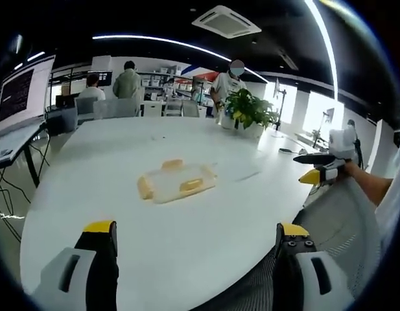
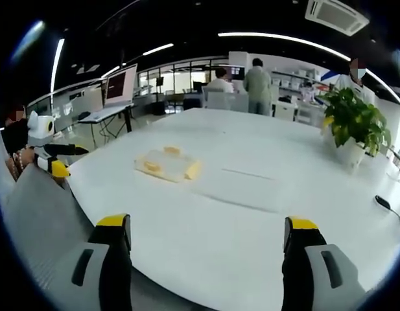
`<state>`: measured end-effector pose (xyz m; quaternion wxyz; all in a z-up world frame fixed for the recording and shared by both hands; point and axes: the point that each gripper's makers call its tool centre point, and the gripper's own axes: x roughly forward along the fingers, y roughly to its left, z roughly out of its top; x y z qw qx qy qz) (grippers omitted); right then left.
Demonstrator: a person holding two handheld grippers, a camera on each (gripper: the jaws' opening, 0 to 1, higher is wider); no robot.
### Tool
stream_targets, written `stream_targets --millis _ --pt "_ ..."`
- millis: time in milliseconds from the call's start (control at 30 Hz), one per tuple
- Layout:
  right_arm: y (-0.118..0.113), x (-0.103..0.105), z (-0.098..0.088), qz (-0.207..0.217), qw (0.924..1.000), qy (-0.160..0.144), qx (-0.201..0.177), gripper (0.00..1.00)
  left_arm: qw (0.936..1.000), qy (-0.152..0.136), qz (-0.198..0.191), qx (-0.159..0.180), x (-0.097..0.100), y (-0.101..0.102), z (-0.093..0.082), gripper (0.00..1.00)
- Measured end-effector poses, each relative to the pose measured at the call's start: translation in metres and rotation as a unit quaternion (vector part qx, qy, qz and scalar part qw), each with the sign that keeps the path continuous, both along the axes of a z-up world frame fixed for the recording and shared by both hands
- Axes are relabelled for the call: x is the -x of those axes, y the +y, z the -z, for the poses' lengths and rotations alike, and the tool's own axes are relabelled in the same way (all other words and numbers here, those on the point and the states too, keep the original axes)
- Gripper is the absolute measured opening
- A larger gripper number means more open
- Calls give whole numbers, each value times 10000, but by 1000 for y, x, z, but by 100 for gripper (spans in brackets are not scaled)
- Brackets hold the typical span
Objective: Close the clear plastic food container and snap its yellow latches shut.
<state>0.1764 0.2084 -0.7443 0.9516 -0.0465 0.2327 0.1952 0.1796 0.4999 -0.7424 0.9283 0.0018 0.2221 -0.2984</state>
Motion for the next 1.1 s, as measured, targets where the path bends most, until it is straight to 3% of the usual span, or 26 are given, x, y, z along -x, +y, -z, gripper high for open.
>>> stream_targets --millis 200,333,433,500,633,800,900,1100 --pt "2 0 -2 -89 10000 -28 35 97 9993 -78 248 -262 -6 -2 -1 99" --pt "3 -3 -6 -205 9997 38 125 96 9987 -190 407 -260 -17 -7 -7 99" --pt "-1 -16 -21 -208 9995 -130 194 97 9978 -190 548 -334 -28 -9 -7 99" --pt "-1 -28 -32 -294 9991 -246 169 95 9952 -139 691 -681 -36 -5 -1 99" --pt "7 -47 -41 -552 9971 -355 374 95 9917 -331 809 -943 -57 -1 -3 99" --pt "26 -65 -38 -944 9939 -291 498 94 9886 -213 993 -1113 -82 7 1 99" --pt "39 -74 -35 -1289 9891 -265 663 94 9848 -425 1043 -1323 -101 13 -2 99" --pt "58 -96 -28 -1764 9805 -174 852 92 9789 -298 1232 -1604 -124 20 7 99"
